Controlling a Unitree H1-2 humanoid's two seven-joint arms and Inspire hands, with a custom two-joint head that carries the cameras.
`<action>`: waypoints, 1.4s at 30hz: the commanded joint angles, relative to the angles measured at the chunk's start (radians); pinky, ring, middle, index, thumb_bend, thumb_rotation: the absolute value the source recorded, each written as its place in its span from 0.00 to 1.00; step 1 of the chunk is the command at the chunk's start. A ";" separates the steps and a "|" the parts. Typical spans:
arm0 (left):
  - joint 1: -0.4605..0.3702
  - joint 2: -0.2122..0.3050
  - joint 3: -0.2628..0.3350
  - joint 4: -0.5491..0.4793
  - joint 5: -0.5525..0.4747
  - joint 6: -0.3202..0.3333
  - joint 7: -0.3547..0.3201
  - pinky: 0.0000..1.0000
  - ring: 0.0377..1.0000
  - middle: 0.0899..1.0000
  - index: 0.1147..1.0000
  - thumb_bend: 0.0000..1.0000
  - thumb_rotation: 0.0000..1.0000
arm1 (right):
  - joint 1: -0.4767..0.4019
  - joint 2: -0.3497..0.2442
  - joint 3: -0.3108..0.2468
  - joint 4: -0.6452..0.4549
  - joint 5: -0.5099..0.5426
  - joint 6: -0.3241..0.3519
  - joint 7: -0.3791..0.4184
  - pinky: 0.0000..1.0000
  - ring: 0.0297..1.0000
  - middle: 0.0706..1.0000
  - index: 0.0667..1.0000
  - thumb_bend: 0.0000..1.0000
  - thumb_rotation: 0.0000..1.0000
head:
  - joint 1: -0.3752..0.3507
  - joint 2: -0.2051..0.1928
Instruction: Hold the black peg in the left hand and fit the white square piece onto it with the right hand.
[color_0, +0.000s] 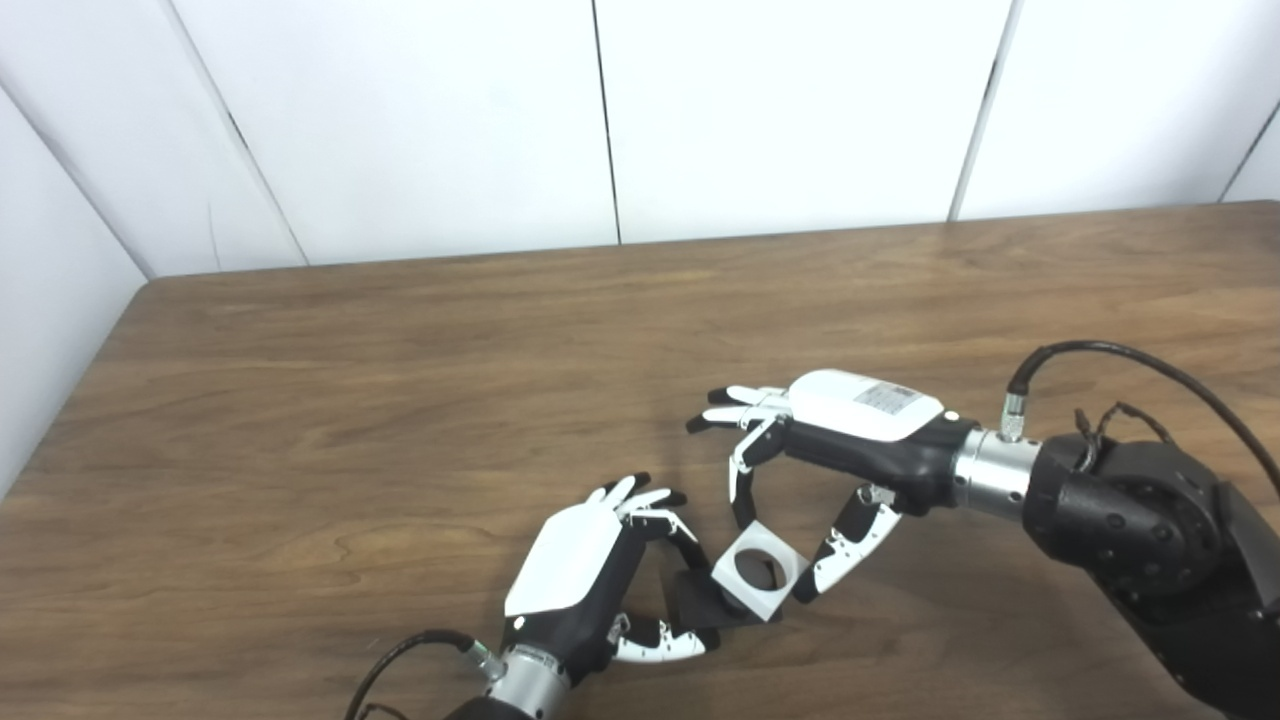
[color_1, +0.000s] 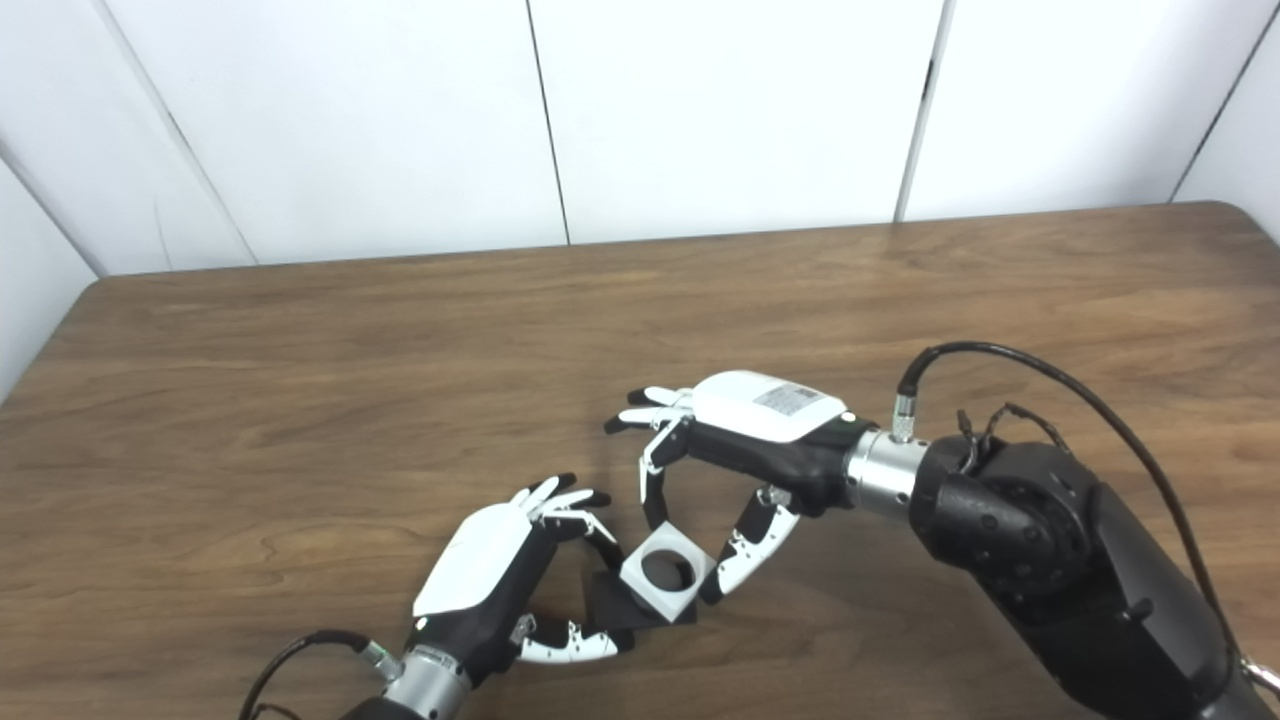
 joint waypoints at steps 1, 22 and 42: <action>-0.007 -0.030 -0.008 0.004 0.010 0.001 0.000 0.98 0.98 0.86 0.42 0.49 0.08 | -0.027 0.005 -0.008 -0.011 -0.004 -0.036 -0.018 0.99 1.00 0.94 0.45 0.53 0.15 | 0.002 -0.001; -0.016 -0.046 -0.017 0.034 -0.003 0.004 0.032 0.97 0.98 0.86 0.42 0.49 0.08 | -0.033 0.003 0.003 -0.067 -0.084 -0.104 0.006 1.00 1.00 0.93 0.45 0.53 0.15 | 0.015 -0.004; -0.020 -0.057 -0.026 0.033 -0.008 0.008 0.043 0.97 0.98 0.86 0.42 0.49 0.08 | -0.031 0.009 0.006 -0.047 -0.116 -0.142 0.011 1.00 1.00 0.94 0.45 0.53 0.15 | 0.028 -0.002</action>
